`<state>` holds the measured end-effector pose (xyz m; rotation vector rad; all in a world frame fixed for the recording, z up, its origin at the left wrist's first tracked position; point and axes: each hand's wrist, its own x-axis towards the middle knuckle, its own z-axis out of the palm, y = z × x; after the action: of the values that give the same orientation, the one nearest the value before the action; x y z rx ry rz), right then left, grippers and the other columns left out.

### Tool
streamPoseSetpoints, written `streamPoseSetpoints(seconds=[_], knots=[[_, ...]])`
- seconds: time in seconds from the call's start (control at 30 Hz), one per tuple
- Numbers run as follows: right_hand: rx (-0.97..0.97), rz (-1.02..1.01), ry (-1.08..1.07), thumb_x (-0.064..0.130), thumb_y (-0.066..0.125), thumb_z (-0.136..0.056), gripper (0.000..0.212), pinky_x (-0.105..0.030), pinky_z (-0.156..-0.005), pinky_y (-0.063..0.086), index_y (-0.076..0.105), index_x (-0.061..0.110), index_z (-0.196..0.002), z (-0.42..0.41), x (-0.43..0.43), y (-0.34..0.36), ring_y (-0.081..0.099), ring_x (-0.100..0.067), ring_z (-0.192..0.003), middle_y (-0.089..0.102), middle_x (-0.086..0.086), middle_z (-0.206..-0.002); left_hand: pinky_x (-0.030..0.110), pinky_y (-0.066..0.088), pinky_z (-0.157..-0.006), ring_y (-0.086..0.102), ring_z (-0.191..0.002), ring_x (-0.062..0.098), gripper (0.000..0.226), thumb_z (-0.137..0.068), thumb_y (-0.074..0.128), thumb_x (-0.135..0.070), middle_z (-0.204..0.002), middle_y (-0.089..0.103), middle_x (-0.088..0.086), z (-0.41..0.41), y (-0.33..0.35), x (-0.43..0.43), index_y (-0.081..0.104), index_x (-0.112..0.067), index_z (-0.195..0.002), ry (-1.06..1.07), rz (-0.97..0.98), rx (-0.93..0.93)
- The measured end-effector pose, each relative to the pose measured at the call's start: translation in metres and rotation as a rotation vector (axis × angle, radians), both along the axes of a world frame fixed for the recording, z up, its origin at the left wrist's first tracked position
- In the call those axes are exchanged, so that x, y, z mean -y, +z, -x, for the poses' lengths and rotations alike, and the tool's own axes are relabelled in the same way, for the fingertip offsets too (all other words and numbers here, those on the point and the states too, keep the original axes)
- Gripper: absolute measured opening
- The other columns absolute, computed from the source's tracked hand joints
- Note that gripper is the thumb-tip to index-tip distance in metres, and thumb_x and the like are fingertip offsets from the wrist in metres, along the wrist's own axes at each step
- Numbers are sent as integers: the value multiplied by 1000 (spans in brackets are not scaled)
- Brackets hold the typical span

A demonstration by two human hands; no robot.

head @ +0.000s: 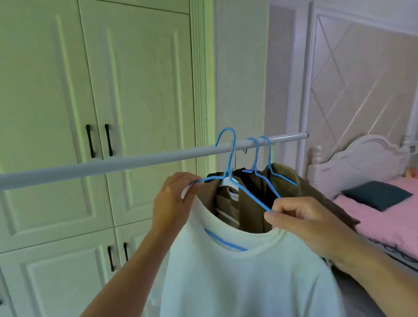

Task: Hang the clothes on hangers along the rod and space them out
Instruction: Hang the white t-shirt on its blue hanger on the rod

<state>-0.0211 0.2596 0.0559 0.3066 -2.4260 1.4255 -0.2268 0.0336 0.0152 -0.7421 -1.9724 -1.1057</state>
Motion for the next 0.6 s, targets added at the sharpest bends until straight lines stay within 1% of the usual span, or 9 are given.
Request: streamPoseSetpoints(seconds=[0.07, 0.13, 0.27, 0.33, 0.4, 0.43, 0.53, 0.6], knots=[[-20, -10, -51, 30, 69, -95, 43, -34, -64, 29, 49, 10, -63, 19, 6, -2, 34, -20, -62, 36, -7, -63, 24, 49, -88, 62, -109, 7, 19, -96, 64, -31, -112, 68, -13, 26, -5, -8, 78, -24, -108, -43, -18, 24], [-37, -30, -112, 24, 69, -97, 42, -32, -62, 30, 48, 6, -65, 35, 11, -6, 35, -16, -59, 36, -4, -60, 28, 51, -90, 62, -111, 7, 19, -98, 63, -31, -113, 68, -14, 47, -7, -16, 77, -27, -111, -85, -26, 62], [-82, -142, -245, 24, 70, -95, 41, -21, -54, 35, 50, 5, -65, 64, 26, -11, 39, -6, -52, 39, 5, -53, 31, 55, -91, 65, -112, 10, 24, -103, 61, -27, -118, 73, -12, 85, -9, -28, 74, -32, -122, -96, 39, 29], [-120, -205, -327, 23, 71, -93, 41, -18, -52, 37, 49, 8, -62, 72, 30, -15, 39, -4, -50, 41, 5, -51, 30, 53, -90, 65, -114, 13, 28, -104, 57, -28, -121, 74, -9, 99, -13, -36, 72, -32, -128, -101, 77, 5], [-173, -306, -414, 24, 71, -91, 44, -19, -52, 36, 44, 13, -59, 75, 32, -20, 39, -7, -49, 40, 4, -49, 30, 52, -89, 65, -114, 16, 37, -104, 47, -38, -123, 74, -9, 107, -18, -43, 70, -32, -133, -140, 120, -1], [-180, -359, -452, 26, 71, -90, 45, -22, -52, 36, 41, 14, -58, 77, 31, -23, 38, -10, -49, 39, 3, -49, 31, 52, -90, 64, -115, 16, 42, -103, 41, -42, -124, 74, -10, 111, -21, -47, 69, -33, -134, -167, 131, 11], [-166, -477, -542, 37, 67, -90, 45, -30, -52, 40, 41, 14, -62, 79, 25, -28, 45, -22, -52, 44, -1, -51, 31, 50, -96, 62, -118, 18, 47, -102, 36, -45, -128, 72, -9, 122, -26, -58, 67, -33, -137, -218, 174, 32], [-153, -533, -595, 41, 65, -90, 44, -30, -51, 40, 42, 13, -65, 80, 20, -30, 49, -25, -56, 49, -5, -57, 37, 51, -99, 62, -119, 20, 50, -103, 32, -47, -130, 71, -7, 127, -28, -63, 65, -32, -139, -247, 206, 48]])
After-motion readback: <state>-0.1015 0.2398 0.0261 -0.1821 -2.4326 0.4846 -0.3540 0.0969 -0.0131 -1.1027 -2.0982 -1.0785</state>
